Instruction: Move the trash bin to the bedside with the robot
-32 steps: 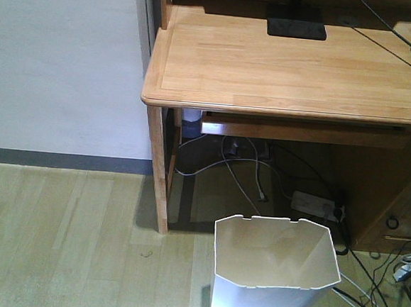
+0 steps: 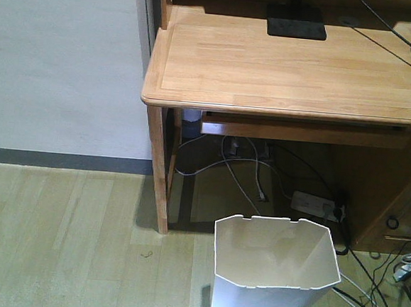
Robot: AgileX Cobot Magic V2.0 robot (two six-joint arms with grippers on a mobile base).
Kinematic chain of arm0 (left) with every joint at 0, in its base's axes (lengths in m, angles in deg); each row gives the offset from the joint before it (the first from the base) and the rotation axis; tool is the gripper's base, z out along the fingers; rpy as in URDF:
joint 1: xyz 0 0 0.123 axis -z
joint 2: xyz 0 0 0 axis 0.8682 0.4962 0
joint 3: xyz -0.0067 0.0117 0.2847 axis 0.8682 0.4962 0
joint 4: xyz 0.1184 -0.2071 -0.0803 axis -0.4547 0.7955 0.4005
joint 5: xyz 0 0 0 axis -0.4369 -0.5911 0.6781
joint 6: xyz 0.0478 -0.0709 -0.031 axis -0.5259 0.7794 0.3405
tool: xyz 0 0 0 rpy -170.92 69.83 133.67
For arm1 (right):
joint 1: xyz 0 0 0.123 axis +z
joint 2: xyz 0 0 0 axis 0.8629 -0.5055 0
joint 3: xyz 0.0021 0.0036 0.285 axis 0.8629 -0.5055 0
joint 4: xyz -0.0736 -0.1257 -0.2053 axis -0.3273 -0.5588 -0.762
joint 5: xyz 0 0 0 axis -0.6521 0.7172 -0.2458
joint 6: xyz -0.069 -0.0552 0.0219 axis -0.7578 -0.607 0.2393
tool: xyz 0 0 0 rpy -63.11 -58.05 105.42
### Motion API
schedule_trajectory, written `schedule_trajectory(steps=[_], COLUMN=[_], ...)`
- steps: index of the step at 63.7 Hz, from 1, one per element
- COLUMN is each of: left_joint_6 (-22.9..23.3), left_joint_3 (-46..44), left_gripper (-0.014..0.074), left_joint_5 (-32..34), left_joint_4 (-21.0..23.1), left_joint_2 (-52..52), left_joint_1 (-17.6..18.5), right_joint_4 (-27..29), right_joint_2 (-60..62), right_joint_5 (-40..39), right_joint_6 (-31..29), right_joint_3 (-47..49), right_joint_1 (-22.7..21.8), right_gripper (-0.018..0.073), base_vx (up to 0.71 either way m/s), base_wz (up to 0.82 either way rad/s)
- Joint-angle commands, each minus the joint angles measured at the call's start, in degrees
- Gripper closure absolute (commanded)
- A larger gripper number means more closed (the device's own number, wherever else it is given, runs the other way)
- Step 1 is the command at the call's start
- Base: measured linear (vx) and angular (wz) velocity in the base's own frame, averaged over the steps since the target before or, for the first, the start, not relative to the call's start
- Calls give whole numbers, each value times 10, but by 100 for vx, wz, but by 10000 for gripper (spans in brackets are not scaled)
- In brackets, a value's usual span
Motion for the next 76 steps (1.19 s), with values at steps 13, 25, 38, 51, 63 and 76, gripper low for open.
schedule_trajectory(steps=[13,25,38,51,63,76], left_joint_6=[2,2,2,2,2,2], left_joint_3=[2,2,2,2,2,2], left_gripper=[603,603,603,603,603,603], left_joint_5=[38,38,38,38,38,38], left_joint_4=[1,1,1,1,1,1], left_joint_2=[-8,-8,-8,-8,-8,-8], left_joint_1=[2,2,2,2,2,2], right_joint_4=[-2,-2,-2,-2,-1,-1], right_joint_2=[-4,-4,-4,-4,-10,-90], right_joint_5=[-42,-42,-49,-83,-57,3], right_joint_6=[-4,-4,-4,0,13,13], right_joint_3=[-4,-4,-4,-1,49,136], right_joint_1=[-1,-1,-1,-1,-1,-1], right_gripper=[568,568,568,568,568,568], base_vx=[0,0,0,0,0,0], base_wz=[0,0,0,0,0,0])
